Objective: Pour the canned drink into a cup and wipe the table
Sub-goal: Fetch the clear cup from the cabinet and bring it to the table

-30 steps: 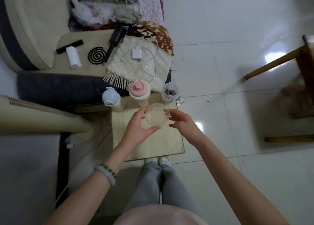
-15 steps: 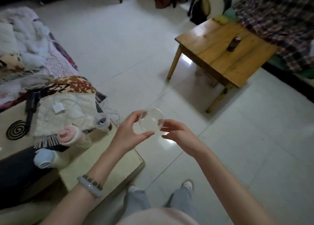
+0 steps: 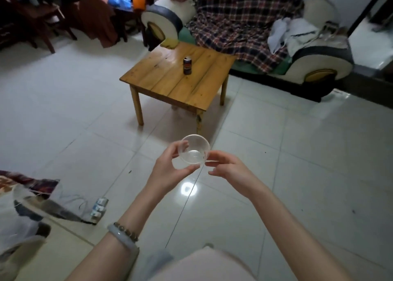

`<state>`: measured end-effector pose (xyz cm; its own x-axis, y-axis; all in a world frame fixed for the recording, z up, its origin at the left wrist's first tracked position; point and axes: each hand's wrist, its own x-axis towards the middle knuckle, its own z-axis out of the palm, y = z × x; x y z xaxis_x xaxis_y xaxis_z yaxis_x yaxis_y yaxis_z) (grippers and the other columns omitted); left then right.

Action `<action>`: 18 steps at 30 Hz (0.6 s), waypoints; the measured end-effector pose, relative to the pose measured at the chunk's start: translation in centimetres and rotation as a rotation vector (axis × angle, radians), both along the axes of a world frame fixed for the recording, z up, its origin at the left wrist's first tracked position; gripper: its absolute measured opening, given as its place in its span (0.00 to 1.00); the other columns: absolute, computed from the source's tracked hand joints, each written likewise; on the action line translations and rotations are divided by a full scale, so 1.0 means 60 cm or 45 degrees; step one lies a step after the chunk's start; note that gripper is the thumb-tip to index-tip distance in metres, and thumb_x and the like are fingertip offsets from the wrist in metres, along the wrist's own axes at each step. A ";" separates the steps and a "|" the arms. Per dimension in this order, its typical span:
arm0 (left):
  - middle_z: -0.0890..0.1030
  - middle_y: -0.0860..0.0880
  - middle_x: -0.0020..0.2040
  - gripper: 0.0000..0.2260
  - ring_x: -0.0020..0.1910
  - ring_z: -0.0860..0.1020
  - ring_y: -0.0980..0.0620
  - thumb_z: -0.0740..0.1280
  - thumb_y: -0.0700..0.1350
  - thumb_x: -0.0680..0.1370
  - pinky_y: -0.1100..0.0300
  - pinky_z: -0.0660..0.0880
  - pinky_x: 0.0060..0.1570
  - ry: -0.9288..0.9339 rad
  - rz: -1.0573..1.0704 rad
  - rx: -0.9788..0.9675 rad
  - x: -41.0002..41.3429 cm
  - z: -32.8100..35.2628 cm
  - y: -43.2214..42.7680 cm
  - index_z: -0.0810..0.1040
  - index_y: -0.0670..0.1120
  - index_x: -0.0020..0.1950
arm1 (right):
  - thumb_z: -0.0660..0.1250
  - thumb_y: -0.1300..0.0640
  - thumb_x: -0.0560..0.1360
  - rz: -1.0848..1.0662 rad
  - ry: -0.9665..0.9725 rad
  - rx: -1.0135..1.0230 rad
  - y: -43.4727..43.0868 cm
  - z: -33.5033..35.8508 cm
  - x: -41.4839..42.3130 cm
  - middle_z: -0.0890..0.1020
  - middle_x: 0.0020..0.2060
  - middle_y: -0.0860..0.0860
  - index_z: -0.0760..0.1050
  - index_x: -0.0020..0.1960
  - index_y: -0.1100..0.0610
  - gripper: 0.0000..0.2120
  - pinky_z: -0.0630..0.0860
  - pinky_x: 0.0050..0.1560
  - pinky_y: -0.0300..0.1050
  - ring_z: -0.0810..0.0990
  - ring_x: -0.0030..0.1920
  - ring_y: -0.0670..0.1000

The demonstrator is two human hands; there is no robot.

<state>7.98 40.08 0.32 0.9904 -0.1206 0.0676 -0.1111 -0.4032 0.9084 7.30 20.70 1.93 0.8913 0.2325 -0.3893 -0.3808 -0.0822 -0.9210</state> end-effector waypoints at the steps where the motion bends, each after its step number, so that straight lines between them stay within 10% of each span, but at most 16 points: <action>1: 0.77 0.63 0.56 0.26 0.56 0.75 0.65 0.78 0.50 0.66 0.71 0.71 0.54 -0.001 -0.044 0.009 0.013 0.003 -0.025 0.72 0.55 0.61 | 0.59 0.71 0.67 -0.033 -0.005 -0.006 -0.023 0.001 0.005 0.78 0.58 0.53 0.77 0.56 0.52 0.23 0.75 0.59 0.49 0.76 0.60 0.51; 18: 0.78 0.58 0.57 0.25 0.56 0.76 0.62 0.78 0.46 0.67 0.59 0.74 0.58 0.004 -0.443 -0.032 0.356 -0.007 -0.332 0.72 0.52 0.60 | 0.61 0.63 0.60 -0.408 -0.015 -0.095 -0.305 -0.022 0.257 0.78 0.57 0.51 0.74 0.62 0.54 0.29 0.74 0.59 0.49 0.76 0.57 0.48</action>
<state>29.34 20.17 -0.11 0.8906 -0.4492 0.0715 -0.2347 -0.3193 0.9181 22.71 2.39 0.61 0.9191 -0.0894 -0.3837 -0.3873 -0.0269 -0.9216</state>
